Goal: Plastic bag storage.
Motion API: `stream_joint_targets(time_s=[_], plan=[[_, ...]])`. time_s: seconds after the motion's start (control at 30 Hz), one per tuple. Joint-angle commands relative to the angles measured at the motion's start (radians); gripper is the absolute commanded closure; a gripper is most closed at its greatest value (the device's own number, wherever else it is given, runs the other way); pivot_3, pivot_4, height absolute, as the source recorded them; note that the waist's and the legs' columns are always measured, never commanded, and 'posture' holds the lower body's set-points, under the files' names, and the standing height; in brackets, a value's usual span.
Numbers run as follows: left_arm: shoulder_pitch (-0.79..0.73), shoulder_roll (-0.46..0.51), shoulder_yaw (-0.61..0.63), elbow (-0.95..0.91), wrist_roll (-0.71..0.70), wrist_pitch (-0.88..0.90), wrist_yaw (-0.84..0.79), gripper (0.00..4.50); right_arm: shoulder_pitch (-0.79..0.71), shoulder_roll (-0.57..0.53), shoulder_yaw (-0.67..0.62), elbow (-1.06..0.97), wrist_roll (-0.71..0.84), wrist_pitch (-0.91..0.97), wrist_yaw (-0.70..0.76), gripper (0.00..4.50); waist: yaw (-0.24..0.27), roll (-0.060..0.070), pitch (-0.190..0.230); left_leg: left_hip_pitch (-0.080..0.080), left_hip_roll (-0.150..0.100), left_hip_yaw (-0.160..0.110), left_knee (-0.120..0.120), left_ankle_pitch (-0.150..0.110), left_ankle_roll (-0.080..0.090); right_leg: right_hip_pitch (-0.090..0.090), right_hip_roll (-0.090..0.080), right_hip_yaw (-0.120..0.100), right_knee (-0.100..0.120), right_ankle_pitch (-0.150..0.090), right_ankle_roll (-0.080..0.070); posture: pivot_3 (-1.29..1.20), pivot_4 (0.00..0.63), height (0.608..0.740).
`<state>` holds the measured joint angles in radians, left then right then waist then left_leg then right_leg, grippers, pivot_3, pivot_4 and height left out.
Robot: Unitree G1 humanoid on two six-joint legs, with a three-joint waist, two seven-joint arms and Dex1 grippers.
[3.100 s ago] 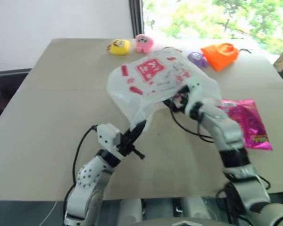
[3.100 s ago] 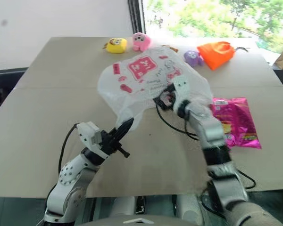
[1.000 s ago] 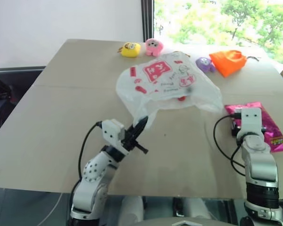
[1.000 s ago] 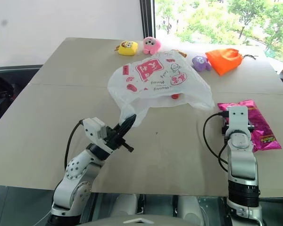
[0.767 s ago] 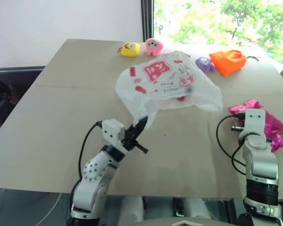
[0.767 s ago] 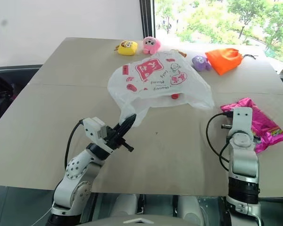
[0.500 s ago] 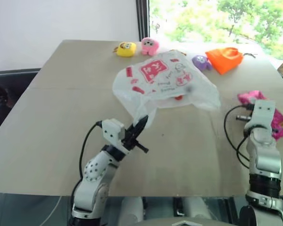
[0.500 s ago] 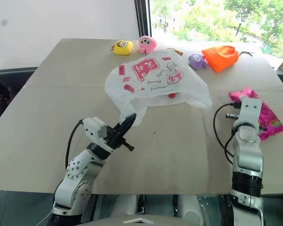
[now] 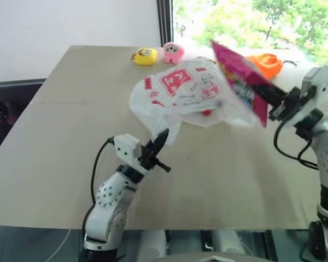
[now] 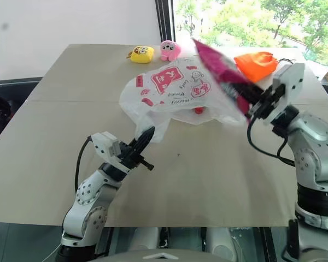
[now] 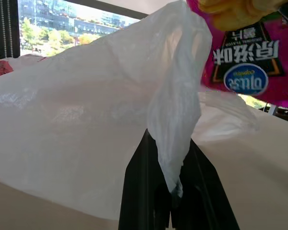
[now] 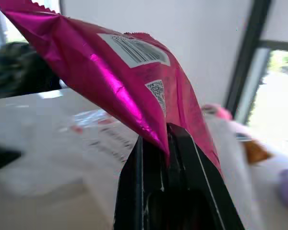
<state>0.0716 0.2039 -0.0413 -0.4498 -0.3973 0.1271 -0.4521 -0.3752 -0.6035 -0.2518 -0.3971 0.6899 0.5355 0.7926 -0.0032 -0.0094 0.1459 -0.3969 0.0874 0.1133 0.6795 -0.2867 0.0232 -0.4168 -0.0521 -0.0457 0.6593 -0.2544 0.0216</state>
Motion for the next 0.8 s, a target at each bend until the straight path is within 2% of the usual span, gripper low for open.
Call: stream_joint_targets(time_s=[0.03,0.23,0.4,0.53,0.67,0.8], plan=[[-0.016,-0.01,0.015,-0.018,-0.019,-0.005,0.011,4.5,0.017,-0.074,-0.013,-0.091,0.101,0.046,0.093,4.48,-0.001,0.0,0.0,0.0,0.0,0.0,0.0,0.0,0.0,0.0,0.0,0.0,0.0,0.0,0.0,0.0,0.15,0.74],[-0.02,-0.016,0.016,-0.017,-0.016,-0.006,0.016,4.5,-0.016,-0.128,0.042,-0.167,0.156,0.065,0.144,4.48,-0.007,0.0,0.0,0.001,0.0,-0.001,0.001,0.0,0.0,0.0,0.001,0.0,0.001,0.0,0.0,0.0,0.15,0.74],[-0.022,-0.021,0.02,-0.017,-0.025,-0.009,0.016,4.5,-0.038,-0.12,0.194,-0.154,-0.035,-0.072,0.178,4.48,-0.006,-0.001,0.0,0.001,0.0,0.0,0.001,0.0,0.0,0.0,0.001,0.001,0.001,0.0,0.0,0.0,0.15,0.74],[-0.009,-0.021,0.017,-0.023,-0.028,-0.018,0.006,4.5,-0.077,-0.095,0.281,-0.04,-0.239,-0.256,0.171,4.48,-0.006,-0.001,0.0,0.001,0.0,0.0,0.003,0.0,0.0,0.0,0.001,0.0,0.001,0.0,0.0,0.0,0.15,0.74],[0.021,-0.017,0.013,-0.035,-0.038,-0.031,-0.009,4.5,-0.139,-0.061,0.31,0.132,-0.431,-0.484,0.115,4.48,-0.006,-0.001,0.0,0.001,0.0,0.001,0.003,0.0,0.0,0.0,0.001,0.001,0.002,0.0,0.0,0.0,0.15,0.74],[0.024,-0.015,0.017,-0.036,-0.038,-0.029,-0.01,4.5,-0.183,-0.026,0.294,0.223,-0.49,-0.617,0.086,4.48,-0.006,-0.001,0.0,0.001,0.0,0.004,0.003,0.002,-0.004,0.0,0.001,0.0,0.002,0.0,0.0,0.0,0.15,0.74]])
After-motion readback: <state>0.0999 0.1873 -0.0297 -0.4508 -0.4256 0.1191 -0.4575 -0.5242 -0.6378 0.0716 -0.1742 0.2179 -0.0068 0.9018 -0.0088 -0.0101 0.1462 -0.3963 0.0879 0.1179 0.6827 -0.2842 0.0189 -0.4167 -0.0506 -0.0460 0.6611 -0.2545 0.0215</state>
